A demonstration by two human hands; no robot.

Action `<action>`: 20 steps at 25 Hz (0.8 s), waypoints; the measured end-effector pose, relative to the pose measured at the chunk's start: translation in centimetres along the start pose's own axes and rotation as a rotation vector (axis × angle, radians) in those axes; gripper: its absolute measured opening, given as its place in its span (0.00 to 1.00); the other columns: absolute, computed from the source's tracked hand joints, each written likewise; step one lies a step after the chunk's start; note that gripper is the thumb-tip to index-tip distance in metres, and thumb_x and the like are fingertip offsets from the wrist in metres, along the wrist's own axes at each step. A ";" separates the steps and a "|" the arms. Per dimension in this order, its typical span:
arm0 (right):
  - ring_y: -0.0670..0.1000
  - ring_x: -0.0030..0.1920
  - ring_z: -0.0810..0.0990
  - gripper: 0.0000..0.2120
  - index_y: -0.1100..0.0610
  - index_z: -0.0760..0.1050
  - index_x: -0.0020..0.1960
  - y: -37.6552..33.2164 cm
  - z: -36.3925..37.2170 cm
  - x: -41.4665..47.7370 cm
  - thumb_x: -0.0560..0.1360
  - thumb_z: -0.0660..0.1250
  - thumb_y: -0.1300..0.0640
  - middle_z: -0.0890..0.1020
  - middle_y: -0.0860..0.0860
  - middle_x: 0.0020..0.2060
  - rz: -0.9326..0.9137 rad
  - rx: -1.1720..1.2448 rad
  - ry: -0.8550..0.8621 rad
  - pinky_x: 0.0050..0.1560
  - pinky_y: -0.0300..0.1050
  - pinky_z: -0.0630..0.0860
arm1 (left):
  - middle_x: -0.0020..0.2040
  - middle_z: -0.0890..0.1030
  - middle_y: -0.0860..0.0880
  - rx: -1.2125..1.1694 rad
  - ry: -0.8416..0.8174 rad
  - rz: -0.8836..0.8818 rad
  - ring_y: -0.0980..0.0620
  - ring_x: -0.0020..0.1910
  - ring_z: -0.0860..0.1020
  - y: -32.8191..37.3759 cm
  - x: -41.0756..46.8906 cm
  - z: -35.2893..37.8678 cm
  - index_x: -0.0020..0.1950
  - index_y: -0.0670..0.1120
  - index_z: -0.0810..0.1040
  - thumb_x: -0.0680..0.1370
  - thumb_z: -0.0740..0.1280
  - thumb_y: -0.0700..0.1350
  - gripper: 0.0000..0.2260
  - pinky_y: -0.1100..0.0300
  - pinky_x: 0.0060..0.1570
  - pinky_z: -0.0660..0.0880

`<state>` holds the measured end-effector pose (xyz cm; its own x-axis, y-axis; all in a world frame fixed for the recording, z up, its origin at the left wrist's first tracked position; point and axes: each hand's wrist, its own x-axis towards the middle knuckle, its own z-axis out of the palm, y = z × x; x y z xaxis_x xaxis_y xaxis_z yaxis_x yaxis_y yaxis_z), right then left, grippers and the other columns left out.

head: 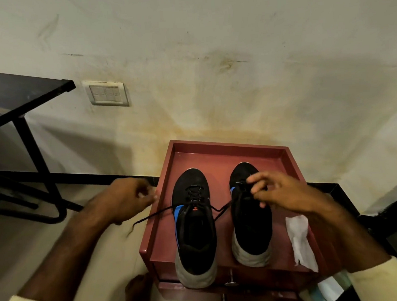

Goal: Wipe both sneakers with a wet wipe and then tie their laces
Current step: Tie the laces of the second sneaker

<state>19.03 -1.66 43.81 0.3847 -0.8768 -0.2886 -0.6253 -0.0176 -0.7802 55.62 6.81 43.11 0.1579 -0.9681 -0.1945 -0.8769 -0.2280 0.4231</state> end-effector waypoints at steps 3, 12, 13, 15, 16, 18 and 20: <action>0.46 0.49 0.82 0.14 0.46 0.79 0.61 -1.1 -0.1 -0.6 0.80 0.68 0.61 0.83 0.48 0.55 -0.268 -0.082 0.571 0.46 0.37 0.77 | 0.48 0.83 0.60 -0.093 -0.017 0.238 0.63 0.47 0.81 2.6 -0.3 0.8 0.52 0.58 0.82 0.80 0.69 0.54 0.03 0.65 0.45 0.80; 0.50 0.49 0.79 0.16 0.49 0.77 0.56 -1.9 12.7 0.5 0.75 0.72 0.41 0.78 0.47 0.52 -0.640 -0.778 0.305 0.47 0.48 0.80 | 0.48 0.81 0.55 0.041 -0.142 0.281 0.56 0.47 0.81 5.5 0.2 3.4 0.51 0.54 0.76 0.75 0.75 0.57 0.12 0.55 0.52 0.82; 0.50 0.48 0.79 0.14 0.50 0.77 0.55 -1.9 12.9 0.8 0.75 0.72 0.43 0.77 0.47 0.51 -0.646 -0.770 0.326 0.46 0.48 0.80 | 0.48 0.82 0.54 0.033 -0.144 0.275 0.56 0.47 0.81 5.5 0.2 3.3 0.51 0.53 0.77 0.75 0.75 0.56 0.12 0.55 0.52 0.82; 0.48 0.49 0.76 0.11 0.49 0.76 0.55 -1.9 12.6 1.1 0.77 0.69 0.45 0.74 0.45 0.51 -0.602 -0.654 0.333 0.47 0.44 0.78 | 0.48 0.82 0.54 -0.009 -0.164 0.257 0.55 0.47 0.81 5.4 0.0 3.0 0.51 0.52 0.78 0.75 0.75 0.54 0.11 0.55 0.53 0.82; 0.46 0.49 0.75 0.09 0.49 0.76 0.54 -1.8 12.3 1.1 0.78 0.69 0.45 0.72 0.43 0.50 -0.563 -0.577 0.342 0.48 0.42 0.76 | 0.48 0.82 0.54 -0.034 -0.172 0.248 0.55 0.47 0.81 5.4 0.0 2.8 0.51 0.52 0.78 0.75 0.76 0.53 0.11 0.54 0.53 0.82; 0.44 0.49 0.74 0.08 0.47 0.75 0.52 -1.6 11.9 1.0 0.77 0.70 0.46 0.71 0.41 0.49 -0.511 -0.473 0.381 0.48 0.39 0.74 | 0.48 0.82 0.53 -0.054 -0.176 0.241 0.54 0.48 0.81 5.5 0.0 2.8 0.49 0.51 0.77 0.76 0.75 0.52 0.09 0.55 0.54 0.81; 0.43 0.51 0.74 0.08 0.46 0.74 0.51 -1.6 11.8 1.0 0.77 0.71 0.45 0.73 0.40 0.49 -0.498 -0.443 0.352 0.50 0.40 0.74 | 0.48 0.82 0.52 -0.043 -0.176 0.246 0.53 0.49 0.81 5.3 0.1 2.9 0.48 0.51 0.77 0.77 0.75 0.51 0.08 0.54 0.54 0.81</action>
<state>28.47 3.18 38.21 0.5002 -0.8151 0.2924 -0.6775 -0.5787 -0.4540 49.62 5.82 42.74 -0.1408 -0.9628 -0.2305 -0.8585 0.0028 0.5127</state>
